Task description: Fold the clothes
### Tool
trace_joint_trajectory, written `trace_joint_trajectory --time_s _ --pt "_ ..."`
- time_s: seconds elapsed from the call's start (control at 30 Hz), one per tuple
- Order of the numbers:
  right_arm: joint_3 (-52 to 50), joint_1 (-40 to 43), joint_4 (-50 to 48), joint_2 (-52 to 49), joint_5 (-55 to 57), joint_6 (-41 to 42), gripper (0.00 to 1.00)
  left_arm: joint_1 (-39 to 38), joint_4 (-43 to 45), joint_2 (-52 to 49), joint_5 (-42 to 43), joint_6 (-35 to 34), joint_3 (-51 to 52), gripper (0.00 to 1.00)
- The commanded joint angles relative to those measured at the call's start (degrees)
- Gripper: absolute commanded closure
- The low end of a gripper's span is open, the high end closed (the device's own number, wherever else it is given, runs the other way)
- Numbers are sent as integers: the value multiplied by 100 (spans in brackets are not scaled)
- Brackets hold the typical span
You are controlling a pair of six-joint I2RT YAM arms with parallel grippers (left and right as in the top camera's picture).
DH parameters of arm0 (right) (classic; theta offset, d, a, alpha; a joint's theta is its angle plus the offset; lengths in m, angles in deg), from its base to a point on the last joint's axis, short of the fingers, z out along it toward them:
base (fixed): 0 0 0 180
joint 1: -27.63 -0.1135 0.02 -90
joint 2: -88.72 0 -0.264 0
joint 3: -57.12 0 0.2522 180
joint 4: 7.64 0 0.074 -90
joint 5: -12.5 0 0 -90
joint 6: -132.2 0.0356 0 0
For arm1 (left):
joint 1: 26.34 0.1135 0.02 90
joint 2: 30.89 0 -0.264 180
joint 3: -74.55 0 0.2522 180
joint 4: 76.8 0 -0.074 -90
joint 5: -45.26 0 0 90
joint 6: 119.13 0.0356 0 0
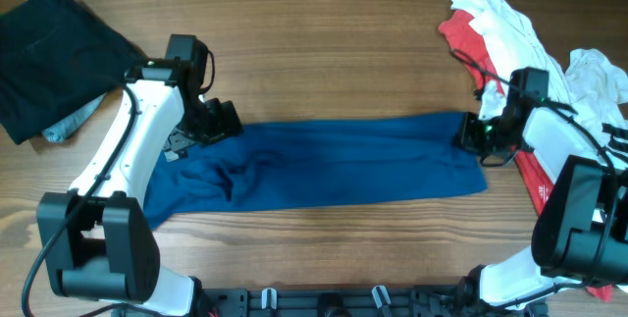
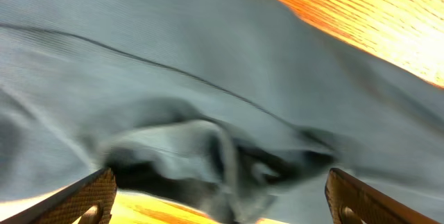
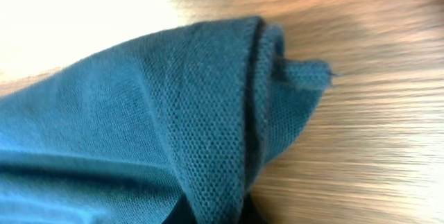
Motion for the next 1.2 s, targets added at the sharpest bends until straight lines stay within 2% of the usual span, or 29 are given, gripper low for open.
trace_joint_trajectory --time_s 0.0,0.1,0.3,0.47,0.87,1.17 --pt "841 251 358 63 730 221 96 262 -4 146 -170 170 -39 3" --pt "1355 293 870 68 789 122 96 568 -9 214 -463 168 -39 3" --pt "2205 -37 1762 68 793 291 96 1062 -140 221 -221 168 -39 3" --pt "2452 -1130 2197 66 863 481 96 1088 -177 221 -157 168 -39 3" --pt "2452 -3709 1519 -17 745 2111 96 1088 -376 221 -155 166 -39 3" --pt "2450 -4607 1158 -363 750 2769 96 1088 -374 221 -94 168 -39 3"
